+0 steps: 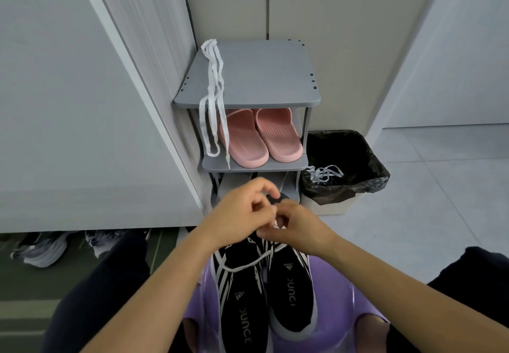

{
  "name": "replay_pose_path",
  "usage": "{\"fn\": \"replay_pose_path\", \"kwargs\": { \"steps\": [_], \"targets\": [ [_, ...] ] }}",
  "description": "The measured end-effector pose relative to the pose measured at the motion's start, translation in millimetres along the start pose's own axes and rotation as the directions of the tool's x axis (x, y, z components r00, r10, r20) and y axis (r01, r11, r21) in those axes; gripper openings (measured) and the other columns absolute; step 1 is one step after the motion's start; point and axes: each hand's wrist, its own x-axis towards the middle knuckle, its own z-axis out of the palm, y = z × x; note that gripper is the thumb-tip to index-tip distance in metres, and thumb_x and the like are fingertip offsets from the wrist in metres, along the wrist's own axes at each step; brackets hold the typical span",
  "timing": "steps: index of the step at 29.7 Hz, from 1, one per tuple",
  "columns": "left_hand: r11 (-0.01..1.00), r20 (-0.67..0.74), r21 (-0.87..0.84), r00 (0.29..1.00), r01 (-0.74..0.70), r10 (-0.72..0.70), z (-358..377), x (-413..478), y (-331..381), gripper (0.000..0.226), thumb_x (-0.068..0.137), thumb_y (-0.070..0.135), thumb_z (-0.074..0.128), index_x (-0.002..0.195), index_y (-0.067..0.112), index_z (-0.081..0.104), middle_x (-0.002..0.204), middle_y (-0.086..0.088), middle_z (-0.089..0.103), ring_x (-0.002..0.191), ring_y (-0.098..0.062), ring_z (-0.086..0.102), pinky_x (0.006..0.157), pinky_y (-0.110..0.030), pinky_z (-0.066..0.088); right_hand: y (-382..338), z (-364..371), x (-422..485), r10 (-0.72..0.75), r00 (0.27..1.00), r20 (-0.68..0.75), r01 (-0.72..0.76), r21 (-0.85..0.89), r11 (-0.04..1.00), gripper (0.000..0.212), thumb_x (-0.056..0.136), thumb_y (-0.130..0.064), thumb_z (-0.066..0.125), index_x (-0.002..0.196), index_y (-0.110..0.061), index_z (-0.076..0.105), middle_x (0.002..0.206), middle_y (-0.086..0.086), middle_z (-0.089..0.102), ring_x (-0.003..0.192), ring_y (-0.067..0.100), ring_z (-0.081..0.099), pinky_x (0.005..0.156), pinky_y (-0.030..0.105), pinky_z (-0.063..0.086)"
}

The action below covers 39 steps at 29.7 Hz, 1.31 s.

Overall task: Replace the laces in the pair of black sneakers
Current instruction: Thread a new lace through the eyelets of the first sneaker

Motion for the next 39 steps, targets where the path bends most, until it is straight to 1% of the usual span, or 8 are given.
{"fn": "replay_pose_path", "kwargs": {
  "steps": [3, 5, 9, 14, 22, 26, 32, 39],
  "targets": [
    [0.892, -0.376, 0.432, 0.871, -0.137, 0.316, 7.5, 6.7, 0.3, 0.02, 0.083, 0.012, 0.055, 0.102, 0.017, 0.059, 0.083, 0.012, 0.058, 0.082, -0.007, 0.056, 0.081, -0.022, 0.042, -9.5, 1.1, 8.2, 0.005, 0.967, -0.253, -0.008, -0.011, 1.0, 0.037, 0.085, -0.021, 0.063, 0.057, -0.016, 0.039, 0.059, -0.006, 0.035, 0.054, 0.007, 0.033, 0.053, 0.023, 0.028],
    [0.967, -0.48, 0.25, 0.862, -0.044, 0.164, 3.9, 7.5, -4.2, 0.012, 0.084, 0.01, 0.056, 0.089, 0.019, 0.061, 0.08, 0.007, 0.06, 0.075, -0.012, 0.057, 0.073, -0.026, 0.046, -9.6, -11.0, 13.1, 0.073, 0.932, -0.355, -0.029, 0.128, 0.991, 0.032, 0.085, -0.021, 0.065, 0.058, -0.014, 0.047, 0.056, -0.006, 0.035, 0.053, 0.009, 0.034, 0.053, 0.022, 0.029],
    [0.977, 0.081, -0.032, 0.975, 0.209, -0.206, 31.3, 2.6, -13.0, 0.015, 0.083, 0.022, 0.067, 0.096, 0.021, 0.061, 0.089, 0.005, 0.064, 0.085, -0.012, 0.062, 0.079, -0.017, 0.047, -12.6, -24.2, 9.5, 0.193, 0.948, -0.253, -0.021, 0.556, 0.831, 0.017, 0.084, -0.012, 0.065, 0.068, -0.013, 0.062, 0.058, 0.001, 0.05, 0.051, 0.006, 0.041, 0.051, 0.011, 0.035],
    [0.974, -0.366, 0.141, 0.924, 0.174, -0.112, 52.6, 14.8, -24.1, 0.023, 0.085, 0.026, 0.062, 0.073, 0.018, 0.044, 0.064, 0.008, 0.043, 0.06, -0.012, 0.043, 0.059, -0.029, 0.035, -23.7, -30.9, 5.7, 0.083, 0.993, -0.081, 0.011, 0.776, 0.631, 0.014, 0.08, -0.004, 0.063, 0.069, -0.012, 0.066, 0.058, -0.006, 0.06, 0.054, 0.003, 0.052, 0.062, 0.016, 0.042],
    [0.876, -0.128, 0.412, 0.968, 0.252, -0.217, 56.8, 8.1, -46.0, 0.014, 0.095, 0.023, 0.043, 0.085, 0.015, 0.041, 0.096, -0.006, 0.055, 0.088, -0.024, 0.056, 0.074, -0.028, 0.037, -11.6, -93.7, 15.4, 0.271, 0.938, -0.218, 0.182, 0.971, 0.154, 0.015, 0.068, -0.014, 0.064, 0.056, -0.019, 0.056, 0.054, -0.007, 0.035, 0.044, 0.006, 0.027, 0.052, 0.021, 0.027],
    [0.925, -0.317, -0.091, 0.87, 0.368, -0.378, 52.0, 8.7, -45.6, 0.019, 0.093, 0.011, 0.045, 0.077, 0.02, 0.042, 0.085, -0.005, 0.063, 0.081, -0.026, 0.062, 0.072, -0.036, 0.048, 6.7, -123.6, 8.5, 0.347, 0.872, -0.345, 0.253, 0.925, 0.284, 0.023, 0.082, -0.018, 0.056, 0.062, -0.018, 0.044, 0.055, -0.007, 0.04, 0.043, 0.006, 0.026, 0.05, 0.019, 0.027],
    [0.971, -0.733, -0.23, 0.667, -0.061, -0.132, 10.6, 14.3, -19.2, 0.013, 0.092, 0.003, 0.046, 0.096, 0.016, 0.045, 0.084, -0.005, 0.06, 0.071, -0.007, 0.061, 0.066, -0.013, 0.048, 14.8, -107.7, 8.4, 0.454, 0.879, -0.146, 0.047, 0.974, 0.221, 0.038, 0.086, -0.025, 0.055, 0.048, -0.019, 0.052, 0.05, -0.007, 0.036, 0.041, 0.007, 0.026, 0.054, 0.02, 0.024],
    [0.809, -0.301, -0.558, 0.863, 0.186, -0.406, 10.6, 21.0, -32.0, 0.022, 0.087, 0.004, 0.058, 0.102, 0.018, 0.048, 0.1, -0.01, 0.064, 0.081, -0.016, 0.064, 0.075, -0.028, 0.049, 19.1, -126.8, 3.5, 0.432, 0.87, -0.236, 0.167, 0.967, 0.192, 0.031, 0.074, -0.021, 0.061, 0.051, -0.019, 0.04, 0.05, -0.007, 0.031, 0.04, 0.008, 0.024, 0.051, 0.021, 0.025]
  ]
}}
